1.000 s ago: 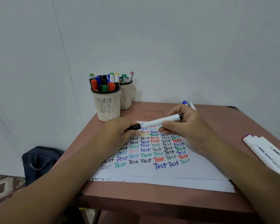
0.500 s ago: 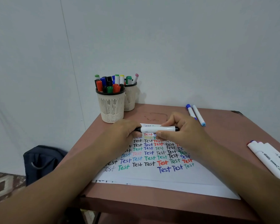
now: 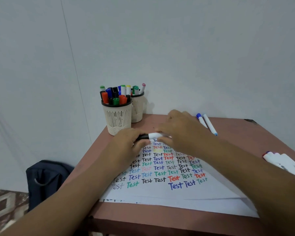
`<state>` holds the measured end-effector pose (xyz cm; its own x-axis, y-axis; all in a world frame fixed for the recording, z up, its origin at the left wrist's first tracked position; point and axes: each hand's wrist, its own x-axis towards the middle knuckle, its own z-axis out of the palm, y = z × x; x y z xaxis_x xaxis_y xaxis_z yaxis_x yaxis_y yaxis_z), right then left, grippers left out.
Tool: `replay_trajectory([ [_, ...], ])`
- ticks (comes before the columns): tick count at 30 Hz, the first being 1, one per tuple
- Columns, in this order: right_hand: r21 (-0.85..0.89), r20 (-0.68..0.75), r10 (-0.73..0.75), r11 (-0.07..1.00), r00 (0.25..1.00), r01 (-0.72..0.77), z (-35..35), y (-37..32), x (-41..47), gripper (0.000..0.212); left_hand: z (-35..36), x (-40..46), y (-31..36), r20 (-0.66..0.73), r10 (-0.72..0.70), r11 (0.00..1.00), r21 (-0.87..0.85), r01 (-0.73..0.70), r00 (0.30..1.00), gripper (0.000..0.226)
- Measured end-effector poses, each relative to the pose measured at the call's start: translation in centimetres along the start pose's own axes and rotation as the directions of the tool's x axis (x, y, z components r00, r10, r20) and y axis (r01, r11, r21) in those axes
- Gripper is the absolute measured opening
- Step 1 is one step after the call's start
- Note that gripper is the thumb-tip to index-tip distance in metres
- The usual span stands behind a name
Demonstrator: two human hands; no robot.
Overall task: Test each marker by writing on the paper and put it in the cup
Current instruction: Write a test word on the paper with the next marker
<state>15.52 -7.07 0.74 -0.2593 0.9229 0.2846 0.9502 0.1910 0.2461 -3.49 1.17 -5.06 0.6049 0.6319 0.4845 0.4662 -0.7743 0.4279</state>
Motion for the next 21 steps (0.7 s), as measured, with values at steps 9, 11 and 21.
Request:
replay_trajectory([
  [9,0.662,-0.249,0.401,0.735,0.882,-0.147,-1.2,4.0,7.9,0.061,-0.1,0.3,-0.9,-0.014,-0.322,0.944,-0.076,0.32,0.947,0.071],
  [11,0.747,-0.298,0.465,0.657,0.833,-0.099,-1.6,4.1,10.0,0.083,-0.1,0.3,-0.9,-0.001,-0.335,0.94,-0.064,0.334,0.942,0.066],
  [21,0.826,-0.455,0.575,0.557,0.681,0.082,-1.9,3.9,18.2,0.066,0.1,0.6,-1.5,0.023,-0.417,0.895,-0.164,0.415,0.909,0.047],
])
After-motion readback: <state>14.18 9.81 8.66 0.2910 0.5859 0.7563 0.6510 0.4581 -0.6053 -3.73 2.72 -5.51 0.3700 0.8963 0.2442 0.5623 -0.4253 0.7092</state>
